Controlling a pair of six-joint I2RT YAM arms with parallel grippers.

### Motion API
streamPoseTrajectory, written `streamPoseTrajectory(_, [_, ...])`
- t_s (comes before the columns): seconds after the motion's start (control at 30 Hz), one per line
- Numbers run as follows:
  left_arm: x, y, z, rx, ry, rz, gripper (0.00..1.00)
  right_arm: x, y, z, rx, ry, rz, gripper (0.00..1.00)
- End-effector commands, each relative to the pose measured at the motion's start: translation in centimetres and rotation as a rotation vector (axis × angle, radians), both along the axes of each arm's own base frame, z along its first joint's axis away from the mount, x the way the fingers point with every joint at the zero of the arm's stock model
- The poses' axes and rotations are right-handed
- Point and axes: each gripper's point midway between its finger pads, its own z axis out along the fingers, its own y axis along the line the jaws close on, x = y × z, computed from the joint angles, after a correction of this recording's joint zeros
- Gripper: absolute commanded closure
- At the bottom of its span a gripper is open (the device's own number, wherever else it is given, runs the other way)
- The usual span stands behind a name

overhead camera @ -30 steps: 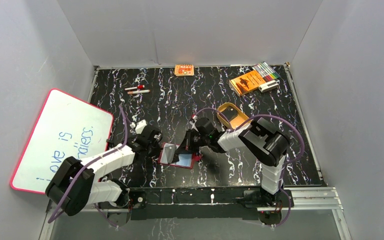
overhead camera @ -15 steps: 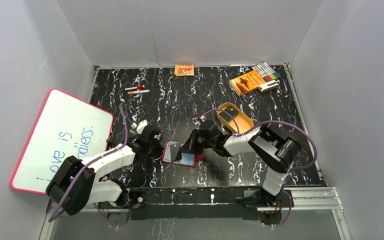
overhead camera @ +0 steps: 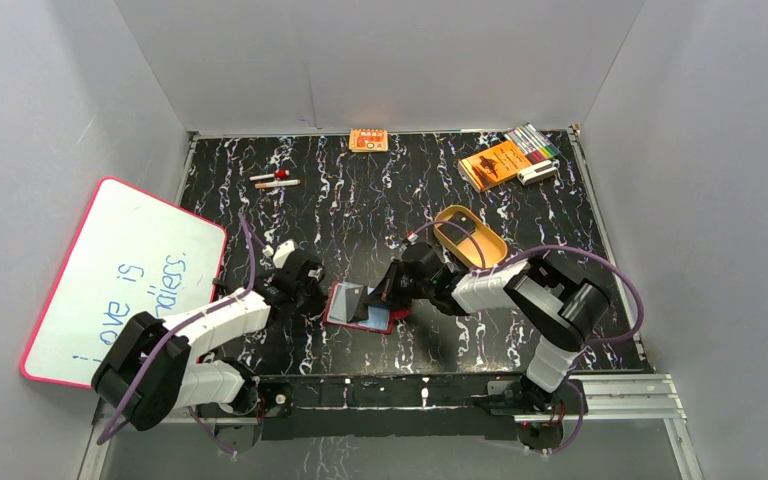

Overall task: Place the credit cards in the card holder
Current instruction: Insert the credit card into the card holder.

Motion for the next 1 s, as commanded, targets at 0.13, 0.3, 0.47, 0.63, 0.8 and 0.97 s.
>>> streamPoseTrajectory(0.13, [-2.5,1.1,-1.9,0.042,0.099,-0.016,1.00,0.2,-1.8,-0.8,-0.072,-0.001,-0.069,1.00])
streamPoseTrajectory(0.3, [-2.6,0.9,-2.0,0.031,0.101,-0.021,1.00,0.5,-1.5,-0.7,-0.060,0.004,-0.083,1.00])
streamPoseTrajectory(0.47, [-2.7,0.7,-2.0,0.016,0.105,-0.026,1.00,0.8,-1.4,-0.6,-0.038,0.018,-0.123,1.00])
streamPoseTrajectory(0.63, [-2.9,0.4,-2.1,0.000,0.108,-0.030,1.00,1.1,-1.3,-0.5,-0.026,0.023,-0.153,1.00])
streamPoseTrajectory(0.8, [-2.9,0.1,-2.1,-0.017,0.113,-0.037,1.00,1.2,-0.8,-0.7,-0.015,0.035,-0.157,1.00])
streamPoseTrajectory(0.97, [-3.0,-0.2,-2.3,-0.032,0.115,-0.045,1.00,1.1,0.0,-0.7,-0.004,0.035,-0.149,1.00])
